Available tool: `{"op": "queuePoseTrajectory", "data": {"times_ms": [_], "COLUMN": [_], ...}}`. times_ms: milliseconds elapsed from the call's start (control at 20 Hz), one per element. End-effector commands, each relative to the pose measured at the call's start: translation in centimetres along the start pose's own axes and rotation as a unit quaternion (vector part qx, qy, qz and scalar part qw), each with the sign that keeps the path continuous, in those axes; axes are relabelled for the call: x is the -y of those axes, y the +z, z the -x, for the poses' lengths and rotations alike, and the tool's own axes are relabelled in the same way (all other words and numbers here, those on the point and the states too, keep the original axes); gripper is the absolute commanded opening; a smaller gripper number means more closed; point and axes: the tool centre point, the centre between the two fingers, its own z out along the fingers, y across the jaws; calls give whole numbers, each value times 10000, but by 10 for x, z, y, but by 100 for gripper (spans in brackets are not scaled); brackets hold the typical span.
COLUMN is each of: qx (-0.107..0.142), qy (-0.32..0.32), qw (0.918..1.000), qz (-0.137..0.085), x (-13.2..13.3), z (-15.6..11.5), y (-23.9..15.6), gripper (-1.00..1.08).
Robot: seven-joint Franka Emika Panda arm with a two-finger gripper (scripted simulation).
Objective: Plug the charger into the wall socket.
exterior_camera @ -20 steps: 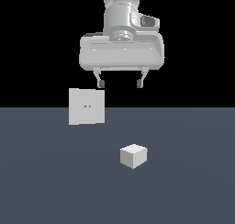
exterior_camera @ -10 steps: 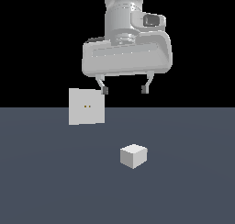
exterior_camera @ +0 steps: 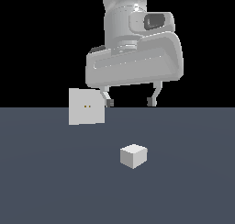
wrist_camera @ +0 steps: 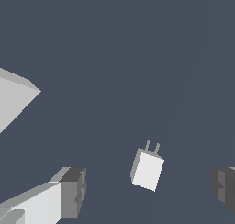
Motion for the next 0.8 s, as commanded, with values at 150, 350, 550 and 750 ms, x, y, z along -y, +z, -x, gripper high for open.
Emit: {"op": "queuePoseTrajectory", "data": {"times_ms": [150, 350, 550, 750], "qx": [-177, -290, -379, -442], "qy": [573, 945, 1234, 1443], "qw": [9982, 9950, 9915, 9884], "qz": [60, 104, 141, 170], "x": [-8, -13, -16, -18], "z": [11, 19, 24, 29], "y": [14, 24, 32, 38], "gripper": [100, 100, 100, 100]}}
